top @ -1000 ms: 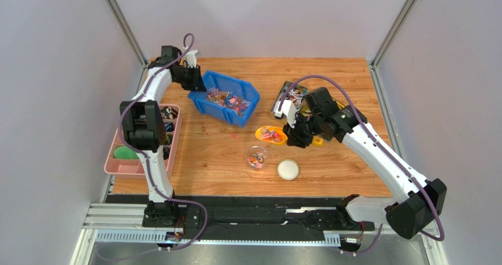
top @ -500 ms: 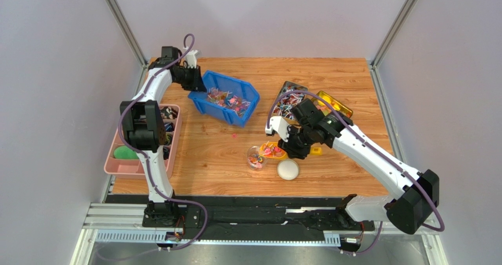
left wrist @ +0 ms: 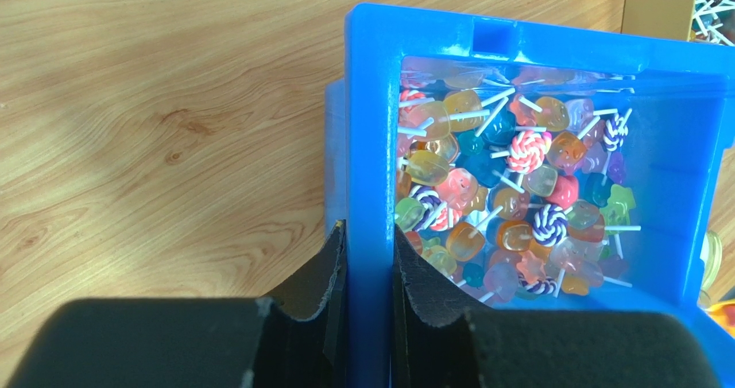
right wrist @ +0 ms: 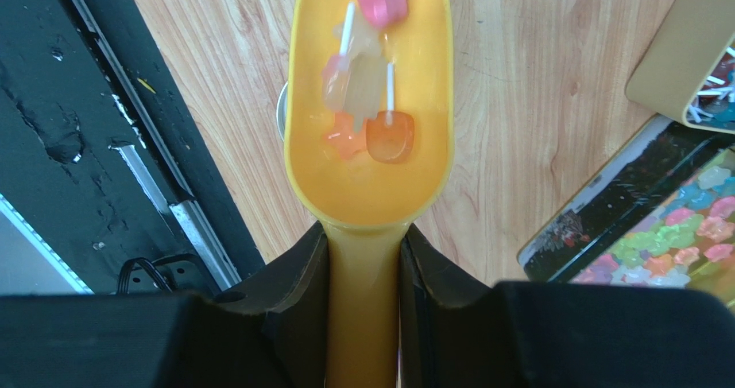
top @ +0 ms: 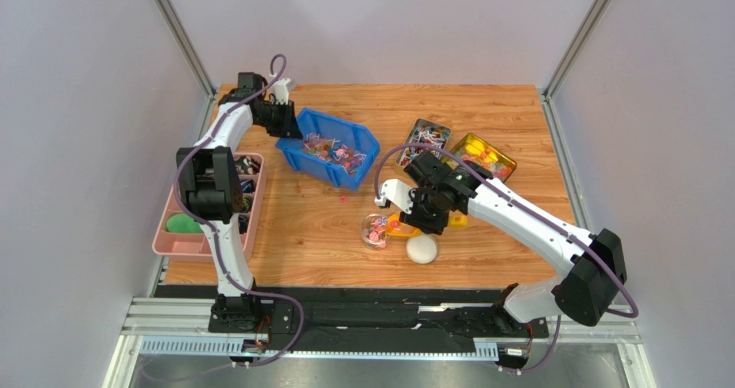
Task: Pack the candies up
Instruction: Place the fake candies in the packing bottle.
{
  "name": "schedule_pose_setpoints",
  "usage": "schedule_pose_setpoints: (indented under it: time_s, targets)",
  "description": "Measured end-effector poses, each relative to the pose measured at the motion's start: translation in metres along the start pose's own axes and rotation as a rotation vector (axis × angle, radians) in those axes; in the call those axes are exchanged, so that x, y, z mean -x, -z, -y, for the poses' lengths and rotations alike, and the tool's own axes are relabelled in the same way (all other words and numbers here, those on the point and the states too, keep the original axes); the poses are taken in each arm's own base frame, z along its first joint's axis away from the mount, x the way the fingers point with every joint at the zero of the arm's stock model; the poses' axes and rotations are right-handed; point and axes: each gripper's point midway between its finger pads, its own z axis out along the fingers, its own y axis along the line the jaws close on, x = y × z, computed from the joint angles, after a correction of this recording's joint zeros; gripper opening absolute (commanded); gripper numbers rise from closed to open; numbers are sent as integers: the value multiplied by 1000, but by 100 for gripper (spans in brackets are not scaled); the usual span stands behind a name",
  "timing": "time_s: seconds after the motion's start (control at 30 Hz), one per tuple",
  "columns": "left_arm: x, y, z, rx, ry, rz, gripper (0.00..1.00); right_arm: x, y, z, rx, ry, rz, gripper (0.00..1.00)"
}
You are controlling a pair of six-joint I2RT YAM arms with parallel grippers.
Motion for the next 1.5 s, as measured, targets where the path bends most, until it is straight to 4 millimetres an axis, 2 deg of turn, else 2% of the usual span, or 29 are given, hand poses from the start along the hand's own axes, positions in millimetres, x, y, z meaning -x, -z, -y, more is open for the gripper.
schedule_pose_setpoints:
  time_s: [0.27,0.63,0.8,0.93,1.1,1.2,1.33,1.5]
  targets:
    - [-3,-2,-1,0,-4,4,0,11,9,9,-51,33,-33,0]
    - [-3,2,2,2,-18,12,0,4,11,8,-71,75,-125,0]
    - [0,6,3,3,-31,23,0,11,20,12,-100,94,-113,0]
    - [2,6,3,5,-39,32,0,32,38,27,-171,110,-56,0]
    - [4,14,8,21,-76,46,0,66,64,58,-327,119,44,0]
    - [6,22,18,45,-132,56,0,87,72,79,-406,117,74,0]
    - [6,29,42,65,-225,65,0,122,66,106,-473,107,95,0]
    - [4,30,73,54,-304,63,0,145,43,126,-517,113,45,0]
